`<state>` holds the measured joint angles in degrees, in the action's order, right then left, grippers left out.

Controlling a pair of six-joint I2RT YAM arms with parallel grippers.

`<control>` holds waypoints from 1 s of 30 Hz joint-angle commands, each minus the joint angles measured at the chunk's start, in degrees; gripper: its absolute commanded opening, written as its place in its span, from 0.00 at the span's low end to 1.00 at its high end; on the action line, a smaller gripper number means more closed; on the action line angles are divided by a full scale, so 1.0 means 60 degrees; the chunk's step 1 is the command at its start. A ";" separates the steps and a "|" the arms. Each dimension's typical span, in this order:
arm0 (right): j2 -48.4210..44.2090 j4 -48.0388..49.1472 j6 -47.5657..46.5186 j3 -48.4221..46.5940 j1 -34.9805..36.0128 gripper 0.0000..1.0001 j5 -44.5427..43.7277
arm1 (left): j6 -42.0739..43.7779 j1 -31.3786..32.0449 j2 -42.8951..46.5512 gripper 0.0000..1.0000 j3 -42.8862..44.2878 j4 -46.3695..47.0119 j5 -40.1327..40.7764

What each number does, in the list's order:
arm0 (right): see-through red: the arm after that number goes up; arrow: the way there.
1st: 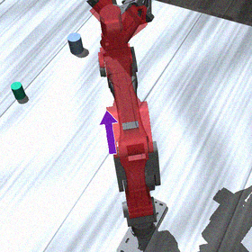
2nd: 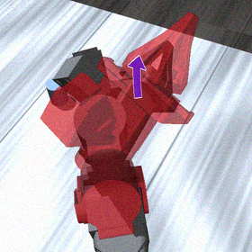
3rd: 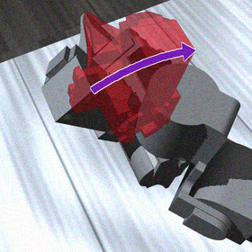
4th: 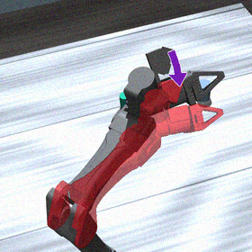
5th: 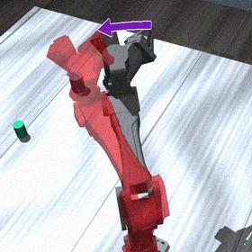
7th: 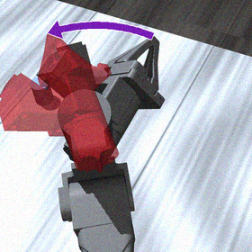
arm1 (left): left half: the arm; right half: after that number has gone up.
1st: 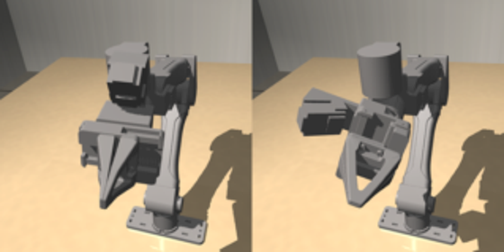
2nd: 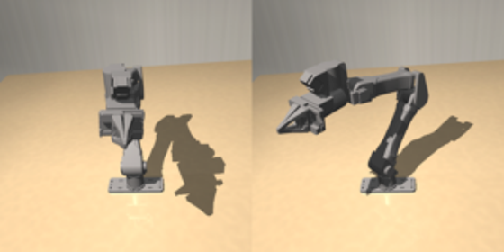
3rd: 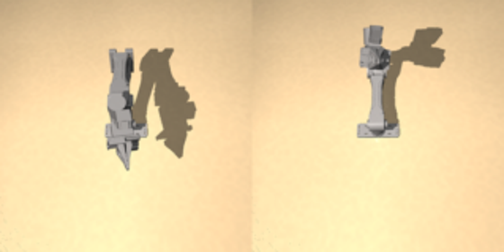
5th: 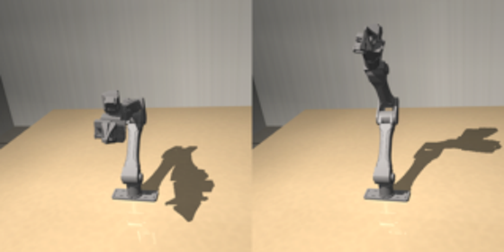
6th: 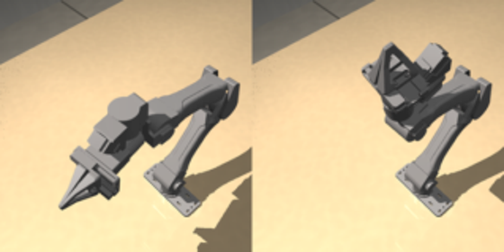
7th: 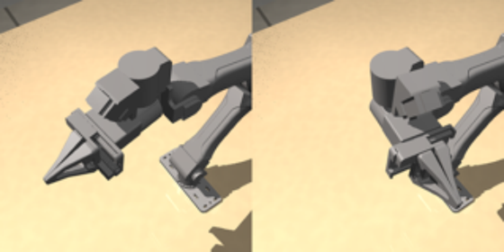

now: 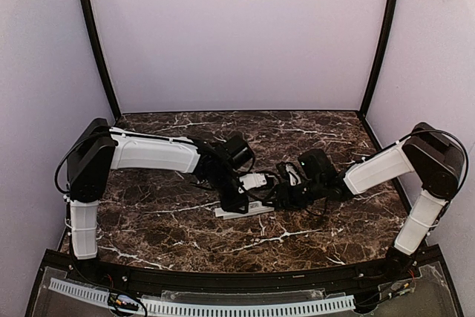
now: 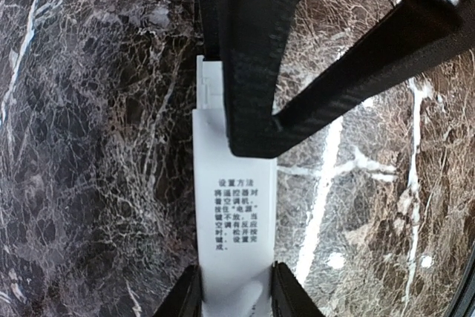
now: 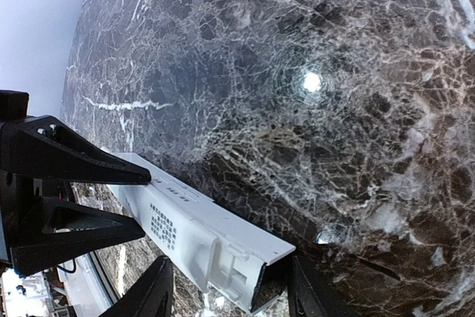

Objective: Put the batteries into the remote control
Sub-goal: Adjust the battery cover of the remote control without the battery cover.

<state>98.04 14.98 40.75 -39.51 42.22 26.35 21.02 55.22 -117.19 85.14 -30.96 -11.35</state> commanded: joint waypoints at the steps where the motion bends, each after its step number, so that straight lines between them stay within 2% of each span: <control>1: -0.0069 0.0260 -0.0008 0.0124 0.0018 0.51 0.0193 | 0.0097 0.0122 -0.0076 0.33 0.0252 -0.0147 -0.0104; 16: 0.0173 0.0319 0.0027 0.0097 0.0016 0.49 0.0194 | 0.0037 0.0210 -0.0250 0.33 0.0391 -0.0058 -0.0108; 30: 0.0185 0.0086 -0.0036 0.0012 0.0021 0.50 0.0061 | -0.0143 0.0205 0.0169 0.56 0.0300 -0.0138 0.0200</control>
<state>98.43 15.86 40.82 -39.16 42.17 26.76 20.75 56.16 -118.48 86.32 -31.38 -11.09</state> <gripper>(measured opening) 0.486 0.533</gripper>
